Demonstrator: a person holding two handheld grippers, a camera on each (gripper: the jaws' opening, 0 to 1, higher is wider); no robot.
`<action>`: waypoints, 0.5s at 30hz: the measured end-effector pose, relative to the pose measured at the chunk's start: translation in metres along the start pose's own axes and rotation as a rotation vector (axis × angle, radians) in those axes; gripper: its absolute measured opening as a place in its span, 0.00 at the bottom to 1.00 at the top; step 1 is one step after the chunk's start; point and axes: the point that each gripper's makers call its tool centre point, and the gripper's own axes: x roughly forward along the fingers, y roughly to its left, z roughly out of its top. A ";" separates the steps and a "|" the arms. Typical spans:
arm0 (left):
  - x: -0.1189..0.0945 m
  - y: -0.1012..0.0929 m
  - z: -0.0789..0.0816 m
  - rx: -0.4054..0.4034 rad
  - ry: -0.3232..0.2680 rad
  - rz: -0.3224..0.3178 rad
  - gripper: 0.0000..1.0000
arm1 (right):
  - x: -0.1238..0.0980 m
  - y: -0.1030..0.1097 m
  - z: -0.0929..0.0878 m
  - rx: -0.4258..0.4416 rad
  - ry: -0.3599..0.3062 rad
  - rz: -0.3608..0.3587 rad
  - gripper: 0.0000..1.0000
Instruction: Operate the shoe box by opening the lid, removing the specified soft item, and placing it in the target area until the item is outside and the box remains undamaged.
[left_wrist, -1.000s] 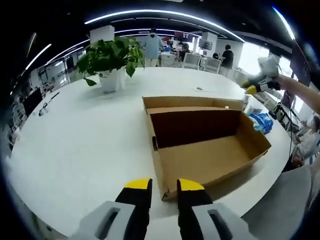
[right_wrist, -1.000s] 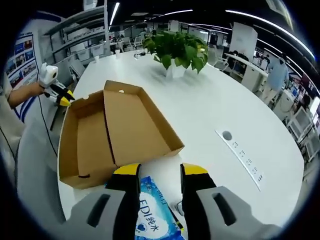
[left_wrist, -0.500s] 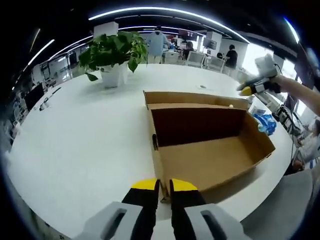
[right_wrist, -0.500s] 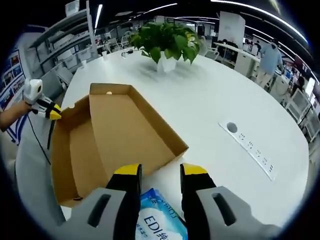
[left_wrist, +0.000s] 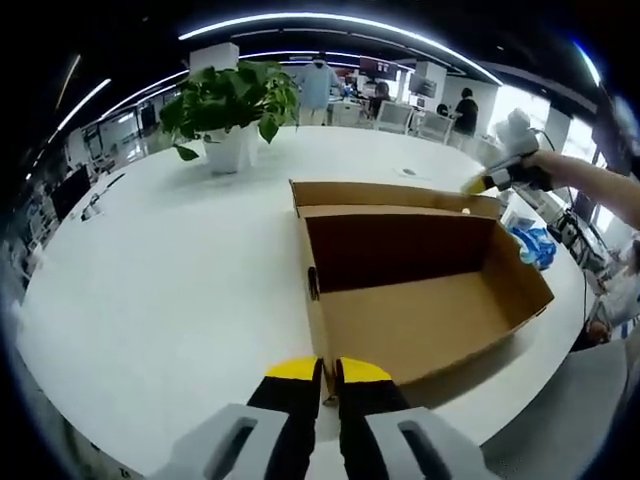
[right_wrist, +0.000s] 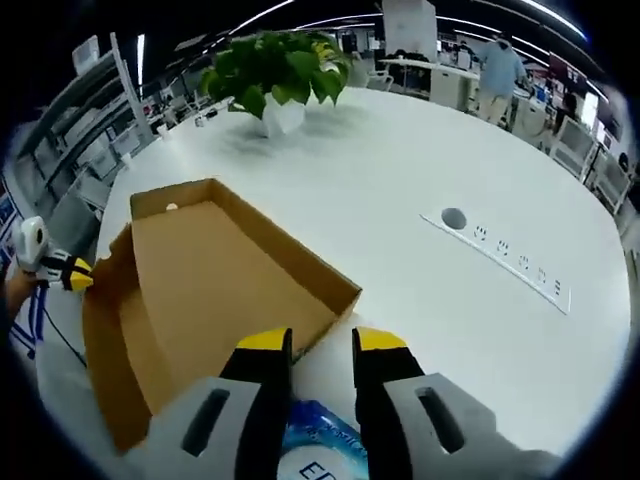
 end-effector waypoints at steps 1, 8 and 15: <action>0.000 0.000 0.000 -0.001 0.001 0.000 0.05 | 0.002 0.000 -0.001 0.001 0.006 0.000 0.16; 0.000 0.001 0.000 -0.001 0.005 0.000 0.05 | 0.014 0.001 -0.005 0.118 0.035 0.014 0.16; 0.000 0.001 0.000 -0.015 -0.001 -0.001 0.05 | 0.025 0.004 -0.011 0.241 0.070 0.026 0.11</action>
